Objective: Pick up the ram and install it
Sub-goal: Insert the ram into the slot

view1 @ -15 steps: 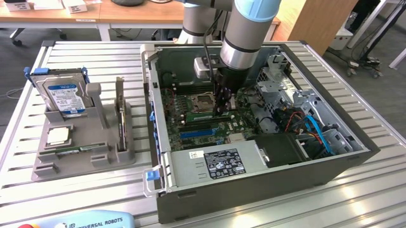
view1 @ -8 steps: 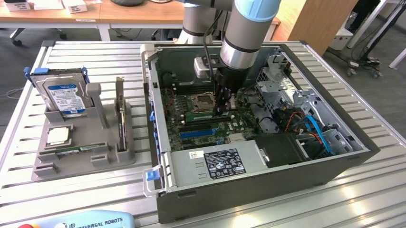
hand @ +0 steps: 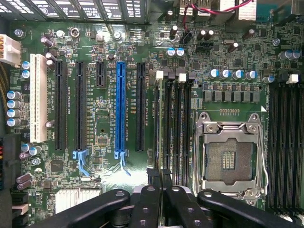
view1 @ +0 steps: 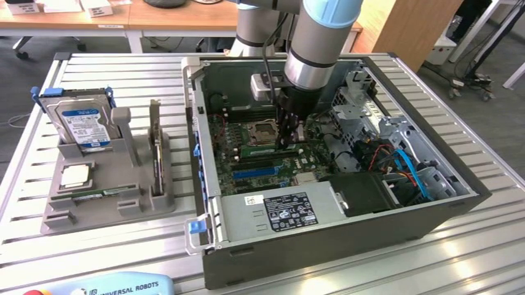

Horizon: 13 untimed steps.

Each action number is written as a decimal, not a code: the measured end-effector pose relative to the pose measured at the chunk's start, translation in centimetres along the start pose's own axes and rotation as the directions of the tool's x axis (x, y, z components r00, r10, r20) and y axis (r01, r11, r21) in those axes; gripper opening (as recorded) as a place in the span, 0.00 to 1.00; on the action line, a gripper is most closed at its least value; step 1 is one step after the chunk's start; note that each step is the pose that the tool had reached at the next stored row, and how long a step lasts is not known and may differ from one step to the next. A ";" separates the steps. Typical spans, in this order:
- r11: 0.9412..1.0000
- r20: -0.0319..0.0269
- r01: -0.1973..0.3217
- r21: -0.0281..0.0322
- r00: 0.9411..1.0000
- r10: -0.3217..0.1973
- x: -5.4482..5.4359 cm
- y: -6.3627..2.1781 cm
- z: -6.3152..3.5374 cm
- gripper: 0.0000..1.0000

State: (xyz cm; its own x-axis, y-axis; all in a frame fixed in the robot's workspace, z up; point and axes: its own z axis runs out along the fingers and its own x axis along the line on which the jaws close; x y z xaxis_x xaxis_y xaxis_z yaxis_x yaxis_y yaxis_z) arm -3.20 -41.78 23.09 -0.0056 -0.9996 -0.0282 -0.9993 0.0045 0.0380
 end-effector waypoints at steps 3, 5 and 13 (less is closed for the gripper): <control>1.000 0.000 0.000 0.000 1.000 0.000 0.0 0.00 0.00 0.11; 1.000 0.000 -0.002 0.000 1.000 0.002 0.0 0.00 0.00 0.11; 1.000 0.000 -0.002 0.000 1.000 0.002 0.0 -0.01 0.14 0.11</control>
State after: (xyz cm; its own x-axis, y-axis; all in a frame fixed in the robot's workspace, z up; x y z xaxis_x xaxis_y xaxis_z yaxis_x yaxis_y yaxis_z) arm -3.20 -41.78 22.95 -0.0075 -0.9996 -0.0282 -0.9993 0.0064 0.0380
